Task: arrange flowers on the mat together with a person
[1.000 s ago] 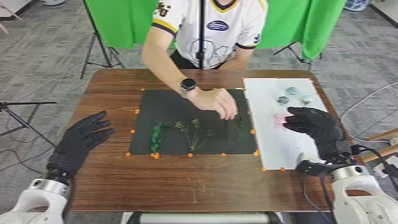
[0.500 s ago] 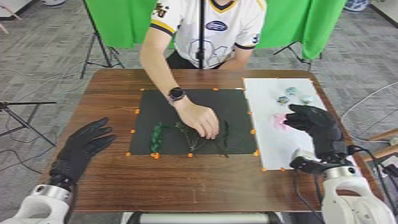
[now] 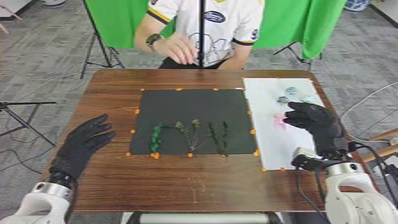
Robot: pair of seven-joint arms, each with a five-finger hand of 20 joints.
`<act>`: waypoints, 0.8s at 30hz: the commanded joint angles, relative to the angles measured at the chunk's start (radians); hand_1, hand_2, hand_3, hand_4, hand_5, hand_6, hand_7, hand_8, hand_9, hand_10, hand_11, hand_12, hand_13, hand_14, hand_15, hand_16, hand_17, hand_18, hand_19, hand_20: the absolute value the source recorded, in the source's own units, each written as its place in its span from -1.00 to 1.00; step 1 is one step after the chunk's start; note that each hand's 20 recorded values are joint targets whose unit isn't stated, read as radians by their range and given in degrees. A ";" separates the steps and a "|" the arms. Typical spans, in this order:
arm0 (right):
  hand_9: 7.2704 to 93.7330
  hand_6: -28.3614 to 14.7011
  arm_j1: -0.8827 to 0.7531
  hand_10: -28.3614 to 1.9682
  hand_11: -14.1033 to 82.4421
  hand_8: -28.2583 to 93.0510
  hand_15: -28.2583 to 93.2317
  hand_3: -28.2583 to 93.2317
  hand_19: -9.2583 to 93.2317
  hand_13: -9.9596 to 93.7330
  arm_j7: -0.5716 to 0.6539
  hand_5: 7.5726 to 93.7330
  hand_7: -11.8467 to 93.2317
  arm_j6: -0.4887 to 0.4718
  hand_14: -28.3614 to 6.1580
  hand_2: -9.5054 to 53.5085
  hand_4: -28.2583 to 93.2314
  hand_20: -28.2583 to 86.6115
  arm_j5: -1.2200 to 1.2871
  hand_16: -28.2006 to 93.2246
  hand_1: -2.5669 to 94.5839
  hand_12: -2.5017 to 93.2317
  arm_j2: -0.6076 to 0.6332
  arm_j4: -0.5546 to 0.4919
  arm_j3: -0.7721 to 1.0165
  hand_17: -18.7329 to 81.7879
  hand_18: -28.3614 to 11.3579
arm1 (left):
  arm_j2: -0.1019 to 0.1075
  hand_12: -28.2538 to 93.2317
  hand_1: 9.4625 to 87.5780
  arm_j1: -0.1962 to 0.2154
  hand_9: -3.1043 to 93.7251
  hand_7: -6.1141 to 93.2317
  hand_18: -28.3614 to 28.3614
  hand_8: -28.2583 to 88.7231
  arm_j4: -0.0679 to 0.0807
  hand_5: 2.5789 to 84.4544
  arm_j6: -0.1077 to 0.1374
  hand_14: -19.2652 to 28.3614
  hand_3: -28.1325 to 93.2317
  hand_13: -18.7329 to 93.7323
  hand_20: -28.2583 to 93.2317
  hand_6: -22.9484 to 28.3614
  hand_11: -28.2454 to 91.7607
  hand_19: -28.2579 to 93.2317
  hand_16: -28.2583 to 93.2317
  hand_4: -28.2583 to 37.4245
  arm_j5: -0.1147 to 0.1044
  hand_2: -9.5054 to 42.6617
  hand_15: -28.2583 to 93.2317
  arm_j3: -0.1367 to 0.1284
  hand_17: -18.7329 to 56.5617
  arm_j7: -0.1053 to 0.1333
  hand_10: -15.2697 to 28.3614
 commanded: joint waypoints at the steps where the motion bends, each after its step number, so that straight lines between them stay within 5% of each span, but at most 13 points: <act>1: 0.18 0.12 -0.014 -0.18 -0.19 -0.75 0.17 0.88 0.17 0.16 -0.003 0.11 -0.26 0.015 -0.14 -0.44 -0.97 -0.11 -0.018 -0.23 -0.59 -0.48 0.024 -0.013 0.021 -0.31 -0.63 | -0.004 -0.25 -0.56 0.006 -0.32 -0.41 0.71 -0.71 0.005 -0.27 0.005 0.42 0.61 -0.17 -0.38 0.00 -0.06 0.29 -0.57 -0.89 -0.008 -0.71 0.12 0.009 -0.67 0.003 0.23; 4: 0.18 0.12 0.003 -0.18 -0.19 -0.75 0.17 0.88 0.17 0.16 0.000 0.11 -0.26 0.008 -0.14 -0.44 -0.97 -0.11 -0.015 -0.23 -0.59 -0.48 0.022 -0.003 0.016 -0.31 -0.64 | 0.007 -0.25 -0.56 0.000 -0.32 -0.40 0.71 -0.71 0.004 -0.27 0.012 0.42 0.61 -0.17 -0.38 0.00 -0.07 0.29 -0.57 -0.89 -0.011 -0.71 0.12 0.004 -0.67 0.010 0.23; 7: 0.18 0.12 0.019 -0.19 -0.19 -0.75 0.17 0.88 0.17 0.16 0.004 0.11 -0.26 -0.003 -0.13 -0.44 -0.97 -0.10 -0.014 -0.23 -0.59 -0.48 0.008 0.002 -0.005 -0.31 -0.64 | -0.006 -0.25 -0.56 0.026 -0.32 -0.40 0.71 -0.72 0.000 -0.27 0.027 0.41 0.61 -0.17 -0.38 0.00 -0.06 0.29 -0.57 -0.89 -0.024 -0.71 0.12 -0.003 -0.67 0.008 0.23; 9: 0.18 0.12 0.034 -0.19 -0.19 -0.75 0.17 0.88 0.17 0.16 -0.001 0.11 -0.26 -0.010 -0.13 -0.44 -0.97 -0.10 -0.023 -0.23 -0.59 -0.48 0.009 0.007 -0.015 -0.31 -0.64 | -0.011 -0.25 -0.56 0.034 -0.32 -0.40 0.71 -0.72 -0.003 -0.26 0.015 0.42 0.60 -0.17 -0.38 0.00 -0.07 0.29 -0.57 -0.89 -0.030 -0.71 0.12 -0.008 -0.67 0.007 0.23; 12: 0.18 0.12 0.039 -0.18 -0.19 -0.75 0.16 0.88 0.17 0.16 -0.022 0.11 -0.26 0.052 -0.13 -0.46 -0.97 -0.10 -0.044 -0.23 -0.58 -0.48 0.050 0.004 -0.022 -0.31 -0.64 | -0.001 -0.25 -0.56 -0.026 -0.32 -0.40 0.71 -0.72 0.019 -0.26 0.000 0.42 0.61 -0.17 -0.38 0.00 -0.07 0.29 -0.57 -0.89 -0.006 -0.71 0.12 0.024 -0.67 0.002 0.23; 14: 0.18 0.12 0.060 -0.17 -0.19 -0.75 0.17 0.87 0.17 0.16 -0.034 0.11 -0.26 0.111 -0.12 -0.57 -0.97 -0.10 -0.187 -0.23 -0.55 -0.48 0.079 0.014 -0.047 -0.31 -0.64 | 0.006 -0.25 -0.56 -0.031 -0.32 -0.41 0.71 -0.72 0.017 -0.26 -0.006 0.42 0.61 -0.17 -0.38 0.00 -0.07 0.29 -0.57 -0.89 0.003 -0.71 0.12 0.018 -0.67 -0.002 0.23; 17: -0.01 0.21 0.057 0.10 -0.21 -0.78 0.14 0.81 0.17 0.07 0.049 -0.09 -0.23 0.187 0.09 -0.98 -1.00 -0.07 -0.710 -0.22 -0.41 -0.49 0.138 0.010 -0.064 -0.33 -0.58 | -0.005 -0.25 -0.56 0.010 -0.32 -0.41 0.71 -0.71 0.003 -0.26 0.009 0.41 0.61 -0.17 -0.38 0.00 -0.07 0.29 -0.57 -0.89 0.008 -0.73 0.12 -0.003 -0.67 -0.005 0.23; 21: -0.26 0.22 0.069 0.39 -0.34 -0.76 0.05 0.77 0.14 -0.12 0.127 -0.29 -0.34 0.306 0.26 -1.00 -1.00 -0.05 -1.031 -0.19 -0.36 -0.50 0.258 0.044 -0.121 -0.39 -0.50 | -0.006 -0.25 -0.55 0.021 -0.32 -0.40 0.71 -0.72 0.001 -0.26 0.010 0.41 0.60 -0.17 -0.38 0.00 -0.06 0.29 -0.57 -0.88 -0.001 -0.76 0.12 -0.005 -0.67 -0.002 0.23; 24: -0.39 0.21 0.071 0.55 -0.44 -0.74 0.06 0.77 0.16 -0.23 0.224 -0.41 -0.41 0.272 0.27 -1.00 -1.00 0.00 -1.112 -0.16 -0.35 -0.49 0.336 0.041 -0.137 -0.43 -0.47 | 0.002 -0.25 -0.54 0.011 -0.32 -0.40 0.71 -0.72 0.002 -0.27 0.008 0.41 0.60 -0.17 -0.38 0.00 -0.06 0.29 -0.57 -0.88 -0.002 -0.76 0.12 -0.003 -0.67 0.002 0.22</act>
